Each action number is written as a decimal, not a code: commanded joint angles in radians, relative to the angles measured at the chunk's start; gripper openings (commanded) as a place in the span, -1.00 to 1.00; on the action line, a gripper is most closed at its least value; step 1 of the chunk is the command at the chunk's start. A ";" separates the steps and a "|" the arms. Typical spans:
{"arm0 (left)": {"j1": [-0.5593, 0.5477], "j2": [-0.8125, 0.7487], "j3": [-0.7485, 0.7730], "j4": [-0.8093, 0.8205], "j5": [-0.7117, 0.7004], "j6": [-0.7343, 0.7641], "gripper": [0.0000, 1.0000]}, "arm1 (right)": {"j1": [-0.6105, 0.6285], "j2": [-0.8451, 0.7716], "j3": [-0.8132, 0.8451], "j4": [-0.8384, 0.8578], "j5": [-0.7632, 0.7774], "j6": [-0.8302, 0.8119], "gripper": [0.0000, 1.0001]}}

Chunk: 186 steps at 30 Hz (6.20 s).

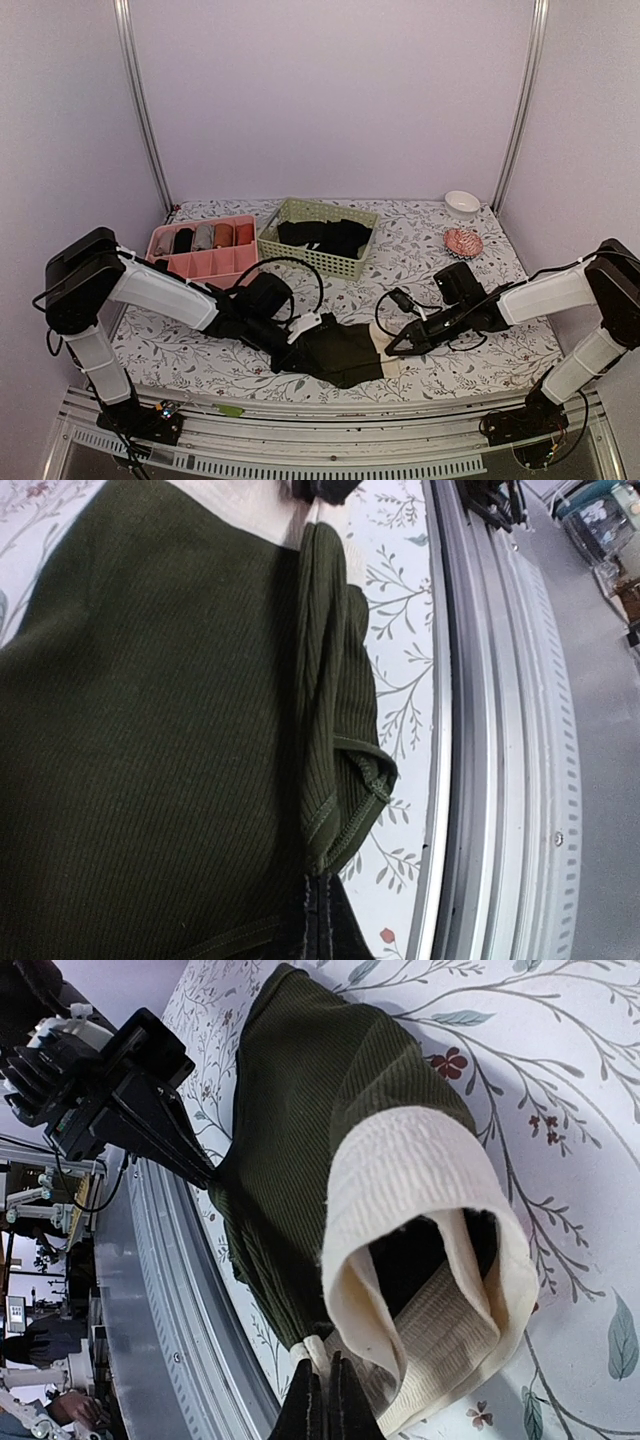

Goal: Roll the underwear
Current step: Fold the underwear at the center of the board, then smooth out the underwear at the center of the board.

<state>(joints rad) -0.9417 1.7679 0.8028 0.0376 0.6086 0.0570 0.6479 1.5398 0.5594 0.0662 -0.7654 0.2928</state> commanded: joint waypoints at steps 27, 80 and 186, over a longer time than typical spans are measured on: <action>-0.058 0.074 0.050 -0.046 -0.067 -0.005 -1.00 | 0.004 0.074 -0.009 0.006 0.008 0.009 -1.00; -0.014 -0.189 0.042 -0.037 -0.070 0.015 -0.05 | -0.022 -0.103 0.002 0.047 -0.153 0.066 -0.13; 0.123 -0.136 -0.016 0.255 -0.249 -0.286 -0.02 | 0.061 0.160 0.246 0.241 0.051 0.308 0.19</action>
<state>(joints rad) -0.8371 1.6115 0.7914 0.2268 0.3794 -0.1631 0.6971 1.6264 0.7811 0.2390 -0.6918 0.5621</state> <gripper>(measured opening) 0.492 0.599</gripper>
